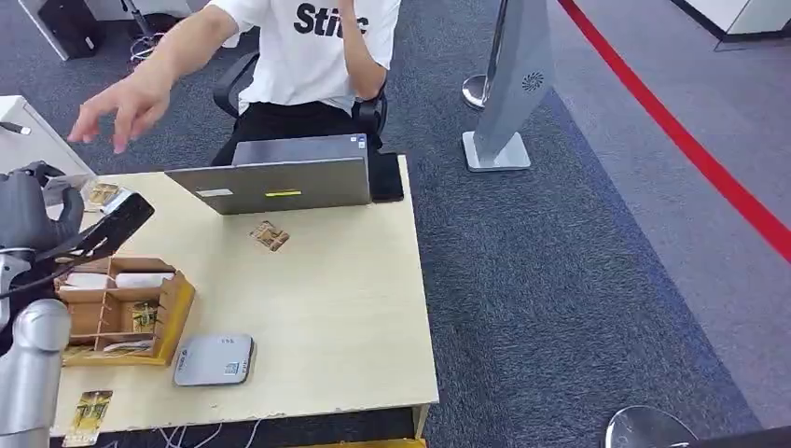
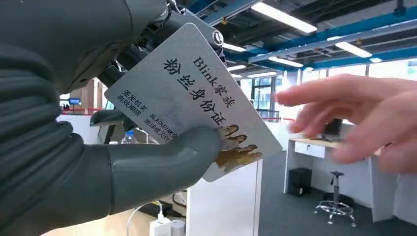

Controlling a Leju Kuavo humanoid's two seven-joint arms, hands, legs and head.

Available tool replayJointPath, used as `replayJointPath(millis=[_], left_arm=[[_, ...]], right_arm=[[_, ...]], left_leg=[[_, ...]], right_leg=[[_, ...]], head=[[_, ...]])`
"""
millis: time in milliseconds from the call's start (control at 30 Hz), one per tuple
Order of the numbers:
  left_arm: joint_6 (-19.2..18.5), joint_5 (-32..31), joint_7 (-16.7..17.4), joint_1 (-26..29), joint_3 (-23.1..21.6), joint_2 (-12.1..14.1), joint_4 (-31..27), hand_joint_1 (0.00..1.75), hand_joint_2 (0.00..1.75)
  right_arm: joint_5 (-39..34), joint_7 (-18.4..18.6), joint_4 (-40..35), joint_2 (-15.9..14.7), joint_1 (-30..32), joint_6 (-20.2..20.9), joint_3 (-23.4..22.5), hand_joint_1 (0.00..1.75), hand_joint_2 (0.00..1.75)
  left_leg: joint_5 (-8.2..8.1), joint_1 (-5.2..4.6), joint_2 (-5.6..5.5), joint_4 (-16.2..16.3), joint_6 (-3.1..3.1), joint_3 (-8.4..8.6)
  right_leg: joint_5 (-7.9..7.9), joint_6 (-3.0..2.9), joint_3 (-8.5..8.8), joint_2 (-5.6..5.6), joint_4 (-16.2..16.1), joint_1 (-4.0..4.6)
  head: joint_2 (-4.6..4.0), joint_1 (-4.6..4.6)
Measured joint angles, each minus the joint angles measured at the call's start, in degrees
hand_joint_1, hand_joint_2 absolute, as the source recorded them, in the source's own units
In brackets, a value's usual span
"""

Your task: Pass the card to the sensor for recognition and then transmit it.

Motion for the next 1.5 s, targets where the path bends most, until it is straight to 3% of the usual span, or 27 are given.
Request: replayJointPath(millis=[67,100,167,467,733,933,1333,1500], left_arm=[[-0.2,-0.2,0.4,-1.9,0.0,0.1,2.3,1.75,1.75],[-0.2,-0.2,0.5,-2.7,0.0,0.2,3.4,0.89,1.75],[-0.1,-0.2,0.5,-3.3,-0.1,0.4,4.1,0.00,1.75],[0.2,3.0,-0.4,-3.5,-0.1,0.3,4.8,0.00,1.75],[0.7,8.8,-3.6,-2.8,-0.1,0.0,2.2,0.00,1.75],[-3.4,10.2,-7.1,-0.3,-0.5,1.1,-3.5,0.00,1.75],[-11.0,12.1,-15.5,10.8,-5.5,10.7,-17.3,0.00,1.75],[-15.2,13.6,-18.8,18.7,-7.6,20.4,-22.2,0.00,1.75]], right_arm=[[0.0,0.2,0.0,0.0,0.0,0.0,0.0,0.00,1.75],[0.0,0.3,0.0,0.0,0.0,0.0,0.0,0.00,1.75],[0.0,0.4,0.0,0.0,0.0,-0.1,0.0,0.00,1.75],[0.7,0.4,0.0,0.0,-0.1,0.0,0.0,0.00,1.75],[0.8,-0.1,0.0,0.0,0.0,-0.1,0.0,0.00,1.75],[0.5,-0.1,0.0,0.0,0.1,-0.2,-0.2,0.00,1.75],[-0.4,-0.2,0.0,0.0,0.5,0.4,-1.4,0.00,1.75],[-0.4,-0.6,0.0,0.0,0.7,1.3,-2.4,0.00,1.75]], left_leg=[[0.00,0.00,0.01,0.0,0.00,0.00],[0.00,0.00,0.01,0.0,0.00,0.00],[0.00,-0.01,0.02,0.0,0.00,0.01],[0.00,0.00,0.04,0.0,0.00,-0.02],[0.00,0.00,0.04,0.0,0.00,-0.02],[-0.01,0.00,0.05,0.0,0.00,-0.03],[-0.01,0.01,0.12,0.0,-0.01,-0.06],[-0.07,0.03,0.34,-0.1,-0.06,-0.07]], right_leg=[[0.00,0.00,0.00,0.01,0.0,0.00],[0.00,0.00,0.00,0.02,0.0,0.00],[0.00,0.00,-0.01,0.03,0.0,0.00],[-0.01,0.00,-0.02,0.03,0.0,0.00],[0.00,0.00,0.00,0.02,0.0,0.00],[-0.01,0.00,-0.02,0.06,0.0,0.00],[-0.04,-0.03,-0.05,0.07,0.0,0.00],[-0.06,-0.06,-0.16,0.34,0.0,0.01]], head=[[0.00,-0.02],[-0.02,0.00],[-0.02,-0.02],[-0.02,-0.02],[-0.02,-0.02],[-0.02,-0.02],[-0.02,0.00],[-0.02,-0.02]])
